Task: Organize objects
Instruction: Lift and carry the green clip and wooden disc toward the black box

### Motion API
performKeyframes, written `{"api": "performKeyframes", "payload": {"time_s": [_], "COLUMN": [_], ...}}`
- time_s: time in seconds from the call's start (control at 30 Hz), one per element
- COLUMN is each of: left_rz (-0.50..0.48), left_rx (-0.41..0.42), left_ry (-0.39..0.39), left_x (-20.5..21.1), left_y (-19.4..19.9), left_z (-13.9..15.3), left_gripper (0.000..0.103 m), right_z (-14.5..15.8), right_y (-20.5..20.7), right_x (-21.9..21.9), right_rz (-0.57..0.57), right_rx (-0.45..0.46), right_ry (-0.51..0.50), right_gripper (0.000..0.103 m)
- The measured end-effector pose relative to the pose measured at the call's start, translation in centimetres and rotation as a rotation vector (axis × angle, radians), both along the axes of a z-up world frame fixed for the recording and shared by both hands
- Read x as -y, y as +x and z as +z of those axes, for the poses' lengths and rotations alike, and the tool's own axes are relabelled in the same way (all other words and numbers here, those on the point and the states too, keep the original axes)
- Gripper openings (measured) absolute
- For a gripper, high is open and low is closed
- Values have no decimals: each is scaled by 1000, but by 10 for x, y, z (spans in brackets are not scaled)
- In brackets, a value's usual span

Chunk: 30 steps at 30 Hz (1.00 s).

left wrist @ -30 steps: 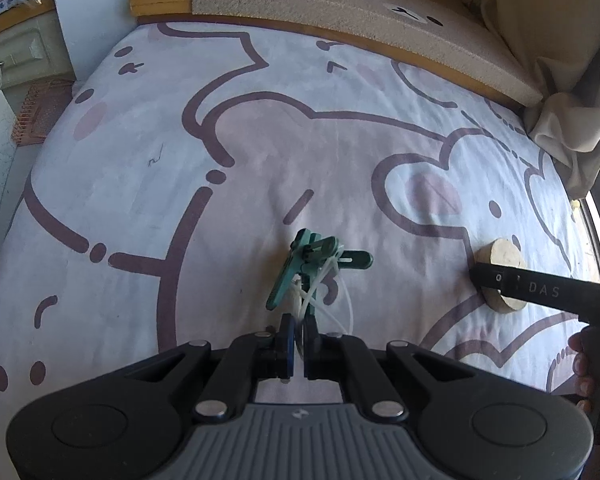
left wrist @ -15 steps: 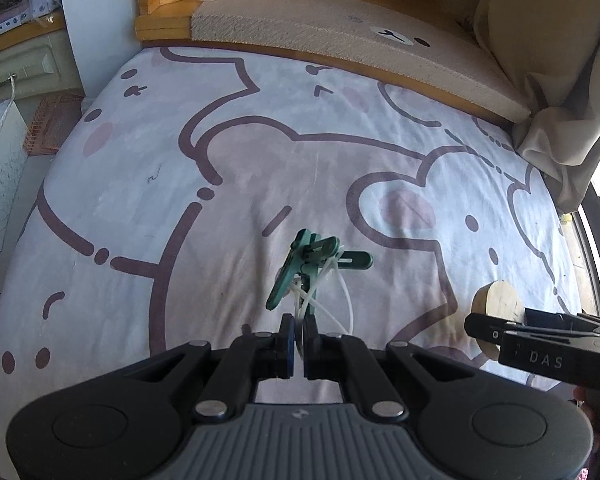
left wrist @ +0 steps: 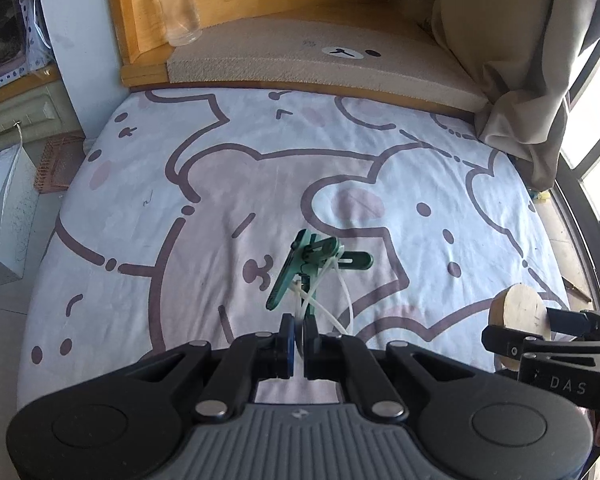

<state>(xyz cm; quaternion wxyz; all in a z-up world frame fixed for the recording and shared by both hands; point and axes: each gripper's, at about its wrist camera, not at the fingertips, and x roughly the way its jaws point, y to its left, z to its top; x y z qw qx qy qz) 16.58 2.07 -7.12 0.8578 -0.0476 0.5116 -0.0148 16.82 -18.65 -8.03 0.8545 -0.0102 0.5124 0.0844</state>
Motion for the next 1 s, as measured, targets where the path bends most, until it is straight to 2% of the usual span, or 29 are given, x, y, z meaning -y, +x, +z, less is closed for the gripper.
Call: {"api": "performKeyframes", "payload": {"time_s": [0.3,0.67,1.0], "left_rz": [-1,-15,12], "left_rx": [52,113,144], "left_ry": [8,41,47], "left_x": [6,13,12], "left_y": [-35,-73,-94], "left_z": [31,60,75], "left_gripper": [3,3,4], "right_z": [38,65,83], "right_y": [-37,-70,-89], "right_x": [3,7,9], "right_rz": [-18,-62,-81], "right_rx": [103,144,191], "right_ry": [-9,-37,-36], "right_gripper": [68,68,68]}}
